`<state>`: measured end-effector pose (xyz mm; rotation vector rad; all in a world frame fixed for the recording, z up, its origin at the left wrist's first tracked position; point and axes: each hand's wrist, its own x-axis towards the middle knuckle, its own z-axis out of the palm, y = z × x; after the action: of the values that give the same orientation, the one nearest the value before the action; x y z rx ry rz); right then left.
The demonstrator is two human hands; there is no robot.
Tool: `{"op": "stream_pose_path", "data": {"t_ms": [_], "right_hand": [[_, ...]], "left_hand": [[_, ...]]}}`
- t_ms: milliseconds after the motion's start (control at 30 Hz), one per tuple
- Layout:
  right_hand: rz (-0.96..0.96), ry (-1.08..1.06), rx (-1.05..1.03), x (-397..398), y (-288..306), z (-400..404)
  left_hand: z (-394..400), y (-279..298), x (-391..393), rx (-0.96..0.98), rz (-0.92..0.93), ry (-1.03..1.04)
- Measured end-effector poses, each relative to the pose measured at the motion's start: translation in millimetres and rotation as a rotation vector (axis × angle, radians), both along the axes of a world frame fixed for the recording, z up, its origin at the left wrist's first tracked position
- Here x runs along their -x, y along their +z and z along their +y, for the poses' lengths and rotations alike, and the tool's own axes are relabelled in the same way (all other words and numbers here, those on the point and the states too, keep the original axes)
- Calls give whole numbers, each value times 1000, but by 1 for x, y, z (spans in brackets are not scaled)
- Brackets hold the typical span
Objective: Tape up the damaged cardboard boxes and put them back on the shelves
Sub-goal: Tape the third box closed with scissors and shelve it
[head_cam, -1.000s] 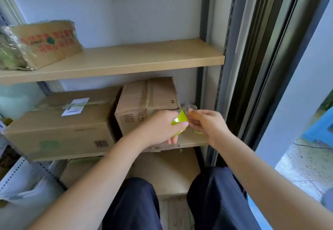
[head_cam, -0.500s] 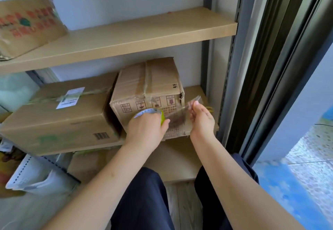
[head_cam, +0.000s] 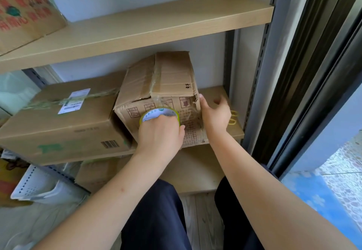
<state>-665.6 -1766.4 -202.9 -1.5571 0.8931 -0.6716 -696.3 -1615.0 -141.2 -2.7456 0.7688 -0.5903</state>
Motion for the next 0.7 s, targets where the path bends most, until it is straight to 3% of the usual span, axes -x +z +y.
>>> {"op": "stream_pose_path", "data": {"t_ms": [67, 133, 233, 367, 467, 600, 700], "right_hand": [[24, -63, 134, 9, -2, -4], [-135, -34, 346, 25, -7, -3], [-179, 252, 598, 37, -16, 2], [-21, 505, 586, 23, -5, -3], [65, 450, 709, 18, -1, -5], [12, 324, 630, 20, -5, 2], [30, 299, 581, 18, -3, 11]], "left_hand": [[2, 1, -1, -23, -2, -2], [3, 1, -1, -34, -14, -5], [3, 3, 0, -65, -19, -8], [2, 6, -1, -99, -27, -26], [-1, 9, -4, -111, -12, -81], [2, 8, -6, -142, 54, -212], [5, 7, -3, -147, 67, -191]]}}
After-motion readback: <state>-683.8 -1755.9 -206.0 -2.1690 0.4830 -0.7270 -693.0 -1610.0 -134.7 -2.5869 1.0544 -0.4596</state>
